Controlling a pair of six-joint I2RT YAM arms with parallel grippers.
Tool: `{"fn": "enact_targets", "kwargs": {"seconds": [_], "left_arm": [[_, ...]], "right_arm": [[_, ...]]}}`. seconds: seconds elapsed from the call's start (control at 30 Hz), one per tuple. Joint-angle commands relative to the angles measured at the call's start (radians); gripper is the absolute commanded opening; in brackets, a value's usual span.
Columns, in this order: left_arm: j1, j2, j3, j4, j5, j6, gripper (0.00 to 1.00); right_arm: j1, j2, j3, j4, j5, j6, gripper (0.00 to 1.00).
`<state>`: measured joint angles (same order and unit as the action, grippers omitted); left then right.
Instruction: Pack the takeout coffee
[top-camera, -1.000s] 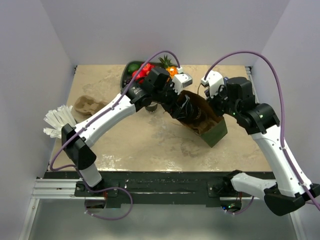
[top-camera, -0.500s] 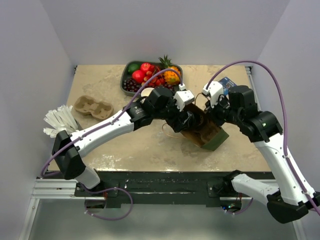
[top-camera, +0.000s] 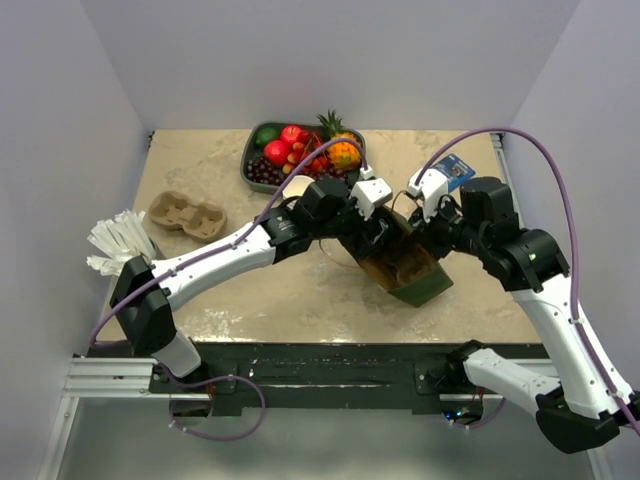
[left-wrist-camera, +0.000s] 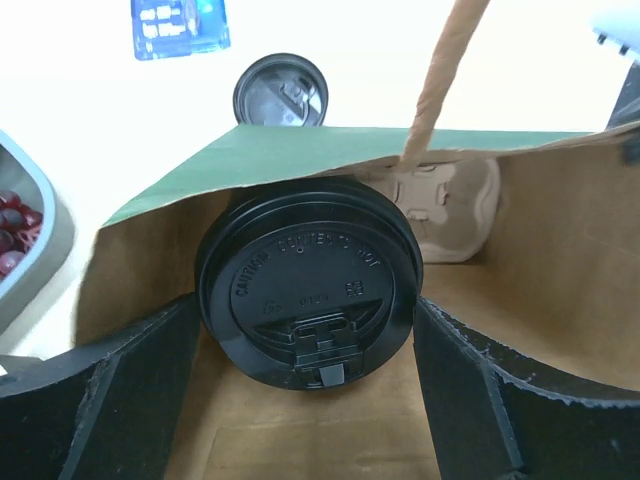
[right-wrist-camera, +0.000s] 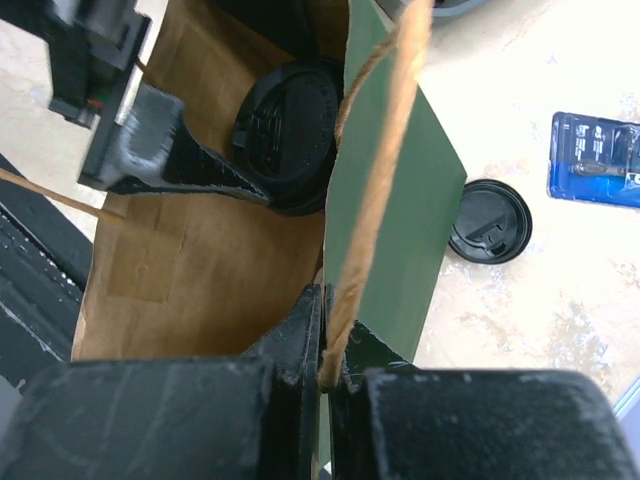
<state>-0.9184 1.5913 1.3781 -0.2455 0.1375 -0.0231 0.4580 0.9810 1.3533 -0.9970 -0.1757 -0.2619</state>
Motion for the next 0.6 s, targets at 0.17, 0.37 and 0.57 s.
{"fn": "enact_targets", "kwargs": {"seconds": [0.17, 0.37, 0.57], "left_arm": [[-0.013, -0.011, -0.011, 0.0, -0.01, -0.003, 0.0], [-0.014, -0.056, -0.115, 0.107, -0.009, 0.009, 0.0], [-0.017, -0.025, -0.12, 0.17, -0.019, 0.012, 0.0]], "right_arm": [[-0.001, 0.024, 0.052, 0.049, 0.091, 0.032, 0.0], [-0.002, 0.059, 0.075, 0.072, 0.128, 0.042, 0.0], [-0.002, 0.062, 0.072, 0.078, 0.099, 0.035, 0.0]]}}
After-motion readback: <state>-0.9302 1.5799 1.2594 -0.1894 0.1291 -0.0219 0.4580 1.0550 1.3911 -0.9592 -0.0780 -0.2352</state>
